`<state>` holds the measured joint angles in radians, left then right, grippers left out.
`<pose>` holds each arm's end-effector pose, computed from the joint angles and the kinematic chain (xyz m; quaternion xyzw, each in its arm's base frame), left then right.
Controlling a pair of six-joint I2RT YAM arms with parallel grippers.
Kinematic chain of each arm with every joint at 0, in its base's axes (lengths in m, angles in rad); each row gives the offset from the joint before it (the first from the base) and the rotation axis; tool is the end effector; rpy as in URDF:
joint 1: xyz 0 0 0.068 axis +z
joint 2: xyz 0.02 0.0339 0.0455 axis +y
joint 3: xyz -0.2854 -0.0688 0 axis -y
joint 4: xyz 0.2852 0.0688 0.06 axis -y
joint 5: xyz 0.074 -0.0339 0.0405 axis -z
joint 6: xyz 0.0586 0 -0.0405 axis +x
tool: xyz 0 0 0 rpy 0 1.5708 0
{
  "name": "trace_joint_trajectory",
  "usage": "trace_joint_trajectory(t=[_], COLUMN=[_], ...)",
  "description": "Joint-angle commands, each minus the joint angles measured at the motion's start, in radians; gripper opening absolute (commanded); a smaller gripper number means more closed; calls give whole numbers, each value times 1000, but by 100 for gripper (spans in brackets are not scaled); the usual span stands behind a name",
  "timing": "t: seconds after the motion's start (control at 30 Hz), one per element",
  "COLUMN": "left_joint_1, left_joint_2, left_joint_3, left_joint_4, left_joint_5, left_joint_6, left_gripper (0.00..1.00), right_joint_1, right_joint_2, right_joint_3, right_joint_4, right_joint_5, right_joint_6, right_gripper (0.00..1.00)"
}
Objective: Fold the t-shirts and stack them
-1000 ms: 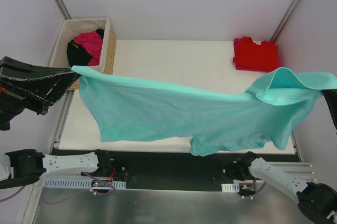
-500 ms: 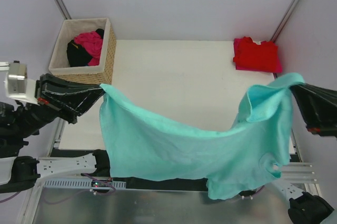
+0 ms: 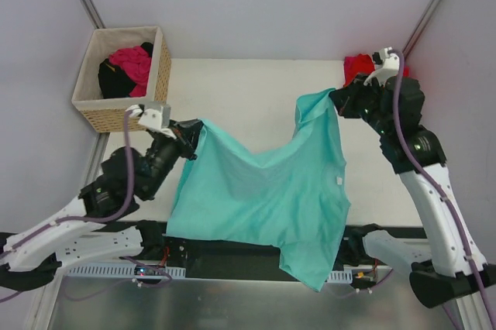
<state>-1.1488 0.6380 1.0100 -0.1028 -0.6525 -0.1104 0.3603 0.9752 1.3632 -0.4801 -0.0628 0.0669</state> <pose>0.0942 -0.1230 0.4751 0.0634 0.6248 -0.2868 0.7235 0.2168 0.0856 0.5010 -0.1289 0.7275 0.1654 0.6533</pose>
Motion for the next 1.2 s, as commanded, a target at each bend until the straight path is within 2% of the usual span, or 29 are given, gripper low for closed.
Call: trace_joint_trajectory(t=[0.0,0.03,0.13,0.23,0.27,0.37,0.6,0.73,0.93,1.1,1.17], left_joint_1=[222,324,385,455,509,624,819,888,946,1008,1035], left_joint_2=[109,129,244,408,489,655,988,1208,1442,1534,1545], left_joint_3=[-99,-146,-186,-157,-142,-45,200,323,527,628,630], left_joint_4=[129,132,202,258,270,293,304,299,244,192,190], left_joint_5=[41,122,168,223,264,367,461,497,530,542,553], left_joint_6=[-165,-213,-255,-268,-279,-284,-291,-305,-322,-367,-385], left_gripper=[0,0,0,0,0,0,0,0,0,0,0], right_joint_1=[-121,-133,-158,-170,-178,-192,-198,-219,-228,-230,-231], right_joint_2=[103,123,218,336,367,500,778,940,1175,1335,1378], right_joint_3=[-70,-78,-85,-72,-66,0,187,350,585,833,872], right_joint_4=[179,190,207,225,232,235,213,189,115,43,41], right_joint_5=[-64,-58,-52,-34,-29,-42,-6,1,-9,-34,-38], right_joint_6=[85,91,91,97,99,105,85,85,80,77,74], right_gripper=[1,1,1,1,1,1,1,1,1,1,1])
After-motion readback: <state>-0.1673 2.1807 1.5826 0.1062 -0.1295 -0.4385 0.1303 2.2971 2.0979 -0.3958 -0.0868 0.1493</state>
